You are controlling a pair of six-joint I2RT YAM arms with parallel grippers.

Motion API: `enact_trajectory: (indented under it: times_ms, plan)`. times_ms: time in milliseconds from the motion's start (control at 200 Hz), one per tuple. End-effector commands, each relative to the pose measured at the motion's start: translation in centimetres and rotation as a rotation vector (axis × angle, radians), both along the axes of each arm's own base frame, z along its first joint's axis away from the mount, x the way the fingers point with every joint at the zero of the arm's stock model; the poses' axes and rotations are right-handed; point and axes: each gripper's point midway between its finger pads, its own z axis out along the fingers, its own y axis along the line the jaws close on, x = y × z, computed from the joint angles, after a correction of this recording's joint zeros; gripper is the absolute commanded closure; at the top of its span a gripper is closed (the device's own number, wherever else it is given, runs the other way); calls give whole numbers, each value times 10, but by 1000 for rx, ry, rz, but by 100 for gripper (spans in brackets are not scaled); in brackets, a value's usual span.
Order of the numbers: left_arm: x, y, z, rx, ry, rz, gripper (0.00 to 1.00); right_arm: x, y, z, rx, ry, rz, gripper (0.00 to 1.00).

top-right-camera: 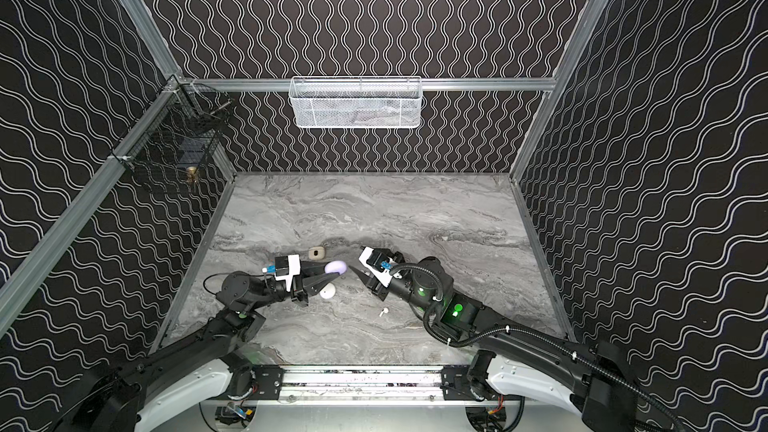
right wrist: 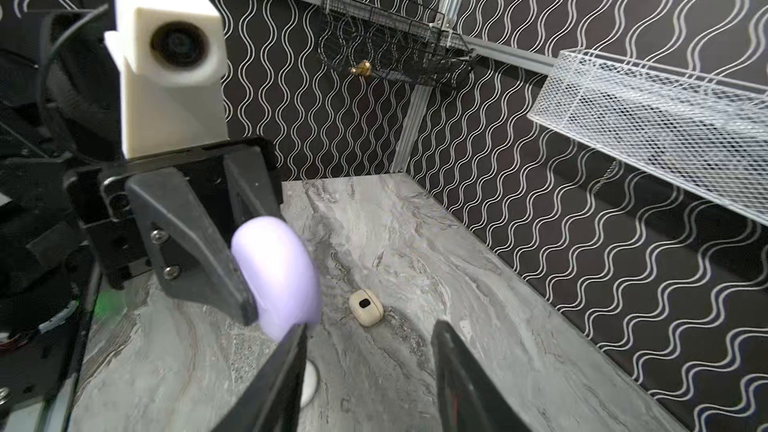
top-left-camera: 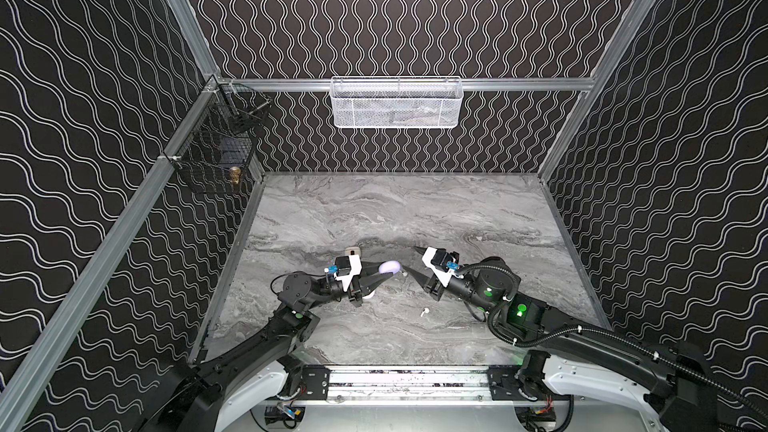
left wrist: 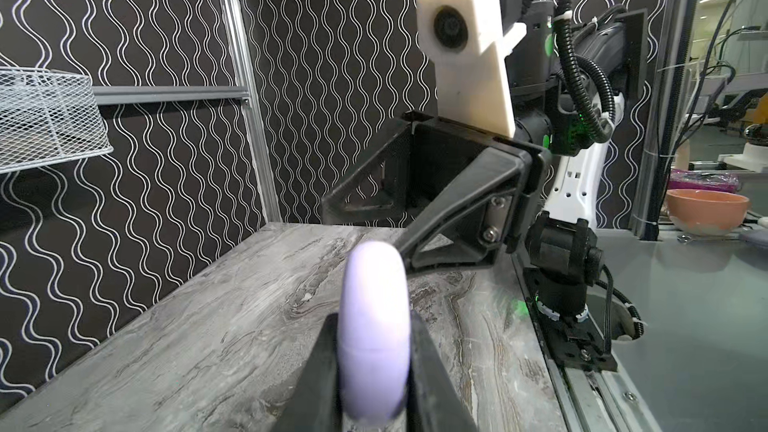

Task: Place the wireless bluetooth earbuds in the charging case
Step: 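Grip the lavender case lid with the right gripper and pull it open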

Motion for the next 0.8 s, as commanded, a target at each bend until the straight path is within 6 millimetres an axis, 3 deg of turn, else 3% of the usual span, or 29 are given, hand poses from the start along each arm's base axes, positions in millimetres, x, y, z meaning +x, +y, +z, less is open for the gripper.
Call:
enact_trajectory:
  times_ms: [0, 410, 796]
  plan:
    - [-1, -2, 2, 6, -31, -5, 100, -6, 5, 4, 2, -1, 47, 48]
    - [-5, -11, -6, 51, -37, -52, 100, 6, 18, 13, 9, 9, 25, 47]
    - [-8, -14, -8, 49, -46, -59, 100, 29, 16, 33, 90, 46, -92, 49]
